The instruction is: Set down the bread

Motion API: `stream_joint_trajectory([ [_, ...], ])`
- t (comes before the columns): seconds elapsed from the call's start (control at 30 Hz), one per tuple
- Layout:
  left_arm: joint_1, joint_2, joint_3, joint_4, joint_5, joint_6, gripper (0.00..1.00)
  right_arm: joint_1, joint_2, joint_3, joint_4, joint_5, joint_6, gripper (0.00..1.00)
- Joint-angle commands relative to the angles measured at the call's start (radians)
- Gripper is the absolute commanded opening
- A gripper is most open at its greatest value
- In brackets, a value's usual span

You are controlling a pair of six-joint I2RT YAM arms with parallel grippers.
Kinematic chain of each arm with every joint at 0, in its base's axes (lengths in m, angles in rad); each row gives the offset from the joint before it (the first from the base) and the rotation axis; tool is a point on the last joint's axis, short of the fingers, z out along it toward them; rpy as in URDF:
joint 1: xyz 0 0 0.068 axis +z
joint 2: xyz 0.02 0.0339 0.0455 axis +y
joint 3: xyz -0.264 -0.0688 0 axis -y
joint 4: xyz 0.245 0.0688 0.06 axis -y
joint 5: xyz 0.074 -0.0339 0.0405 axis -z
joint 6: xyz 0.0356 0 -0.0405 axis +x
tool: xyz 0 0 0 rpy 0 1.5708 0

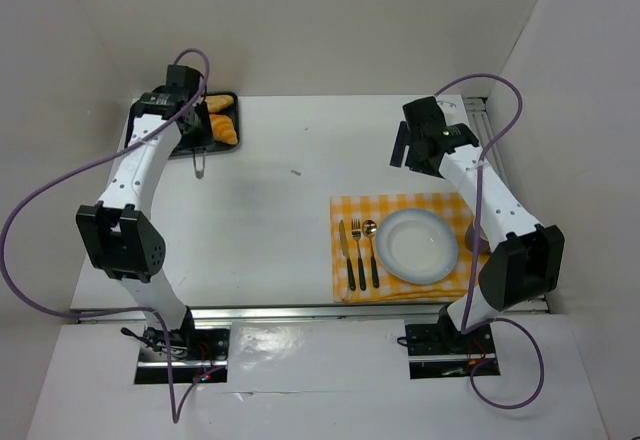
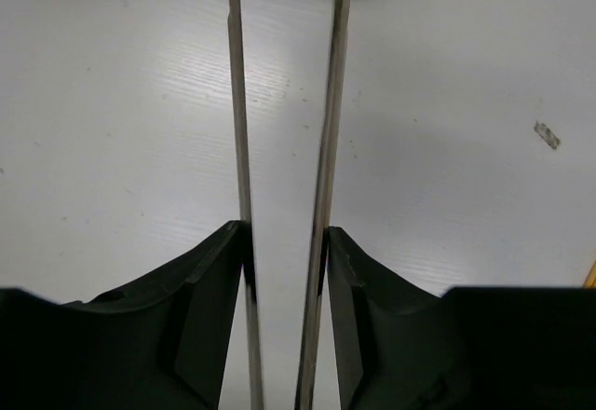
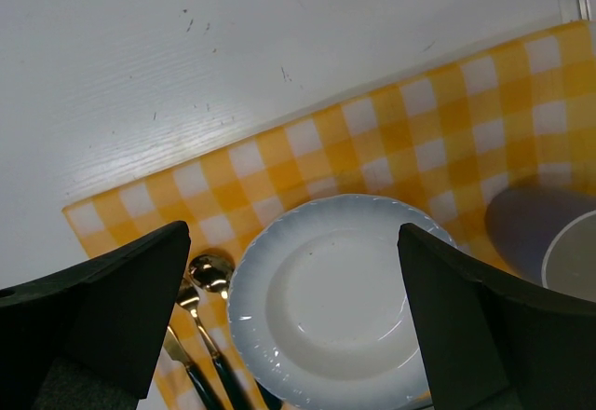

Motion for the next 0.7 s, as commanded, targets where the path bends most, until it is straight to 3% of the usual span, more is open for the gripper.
stream_joint_trajectory([
  [0.0,0.045,0.023,0.083,-0.048,-0.014,0.025,0.52,-0.005,-0.021,0.032,0.059,0.047,-0.012,1.00],
  [0.3,0.064,0.175,0.324,-0.107,-0.107,0.013,0.55,-0.005,-0.048,0.050,0.096,0.006,-0.044,1.00],
  [0.67,0.064,0.274,0.430,-0.020,-0.221,0.040,0.55,-0.005,-0.018,0.052,0.087,-0.005,-0.062,1.00],
])
